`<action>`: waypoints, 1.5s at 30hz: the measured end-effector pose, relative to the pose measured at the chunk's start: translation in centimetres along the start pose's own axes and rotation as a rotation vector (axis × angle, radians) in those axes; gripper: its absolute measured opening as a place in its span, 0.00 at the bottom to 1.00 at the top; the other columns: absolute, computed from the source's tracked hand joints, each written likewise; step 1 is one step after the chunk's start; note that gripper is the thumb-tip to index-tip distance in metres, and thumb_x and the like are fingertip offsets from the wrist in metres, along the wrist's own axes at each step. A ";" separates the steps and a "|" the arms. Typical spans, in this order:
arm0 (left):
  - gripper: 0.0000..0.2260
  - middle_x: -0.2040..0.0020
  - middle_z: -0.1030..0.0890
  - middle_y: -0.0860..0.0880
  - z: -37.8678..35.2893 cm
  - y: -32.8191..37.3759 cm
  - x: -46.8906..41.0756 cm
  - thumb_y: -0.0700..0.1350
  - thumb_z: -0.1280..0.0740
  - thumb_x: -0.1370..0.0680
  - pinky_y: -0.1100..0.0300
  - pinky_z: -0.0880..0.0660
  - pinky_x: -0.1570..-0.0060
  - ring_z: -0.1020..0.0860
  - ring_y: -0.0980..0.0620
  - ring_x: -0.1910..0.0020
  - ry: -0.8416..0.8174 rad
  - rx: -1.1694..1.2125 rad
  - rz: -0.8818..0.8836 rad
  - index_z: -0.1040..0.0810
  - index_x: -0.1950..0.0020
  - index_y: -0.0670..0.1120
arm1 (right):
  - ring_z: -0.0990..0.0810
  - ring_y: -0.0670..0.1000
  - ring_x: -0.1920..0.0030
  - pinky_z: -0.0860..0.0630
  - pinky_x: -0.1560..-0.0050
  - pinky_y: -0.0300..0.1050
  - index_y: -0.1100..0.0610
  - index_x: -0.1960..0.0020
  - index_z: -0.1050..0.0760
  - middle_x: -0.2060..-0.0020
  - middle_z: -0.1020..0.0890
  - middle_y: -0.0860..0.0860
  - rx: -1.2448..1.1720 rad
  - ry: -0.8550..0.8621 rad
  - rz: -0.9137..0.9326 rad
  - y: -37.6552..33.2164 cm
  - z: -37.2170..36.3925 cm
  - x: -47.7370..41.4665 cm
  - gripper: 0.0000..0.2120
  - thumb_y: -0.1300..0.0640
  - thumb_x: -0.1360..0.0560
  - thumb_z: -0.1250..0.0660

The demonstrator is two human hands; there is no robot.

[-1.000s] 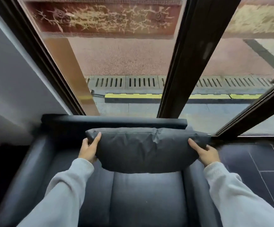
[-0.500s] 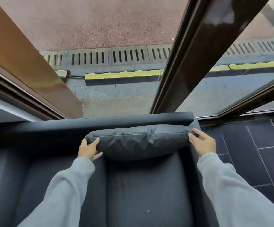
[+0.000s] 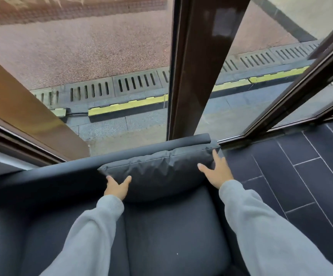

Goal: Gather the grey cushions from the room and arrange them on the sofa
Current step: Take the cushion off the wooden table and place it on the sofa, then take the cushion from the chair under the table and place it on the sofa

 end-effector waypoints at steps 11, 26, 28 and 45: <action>0.52 0.19 0.68 0.52 -17.4 10.0 28.5 0.85 0.64 0.40 0.36 0.68 0.25 0.71 0.44 0.21 -0.057 -1.096 -1.032 0.62 0.19 0.63 | 0.69 0.62 0.18 0.67 0.22 0.68 0.36 0.16 0.62 0.17 0.67 0.58 0.508 0.298 -0.020 12.9 16.0 21.0 0.45 0.20 0.26 0.52; 0.52 0.20 0.71 0.53 -46.9 -7.8 80.4 0.87 0.64 0.42 0.30 0.68 0.28 0.71 0.43 0.21 -0.239 -1.252 -1.794 0.67 0.21 0.66 | 0.72 0.64 0.19 0.69 0.23 0.70 0.37 0.17 0.68 0.18 0.70 0.60 0.269 0.852 -0.591 57.6 33.8 71.7 0.47 0.22 0.26 0.49; 0.53 0.19 0.70 0.53 -50.0 -10.3 86.1 0.87 0.65 0.43 0.30 0.68 0.28 0.70 0.42 0.21 -0.298 -1.247 -1.850 0.66 0.21 0.66 | 0.71 0.64 0.19 0.69 0.23 0.70 0.37 0.17 0.68 0.18 0.70 0.60 0.184 0.880 -0.672 62.6 34.8 76.6 0.47 0.20 0.26 0.51; 0.47 0.17 0.65 0.52 -87.5 -27.4 109.7 0.84 0.61 0.39 0.34 0.69 0.29 0.68 0.46 0.19 -0.776 -1.440 -1.817 0.63 0.22 0.69 | 0.63 0.64 0.16 0.63 0.21 0.69 0.37 0.17 0.65 0.16 0.61 0.60 -0.089 0.693 -1.133 98.5 45.0 88.8 0.44 0.21 0.25 0.53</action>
Point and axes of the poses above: each hand's wrist, its own x-axis away from the middle knuckle, its own z-axis out of the back of the hand, y = z × x, the point moved 3 cm from there along -x, towards the middle knuckle
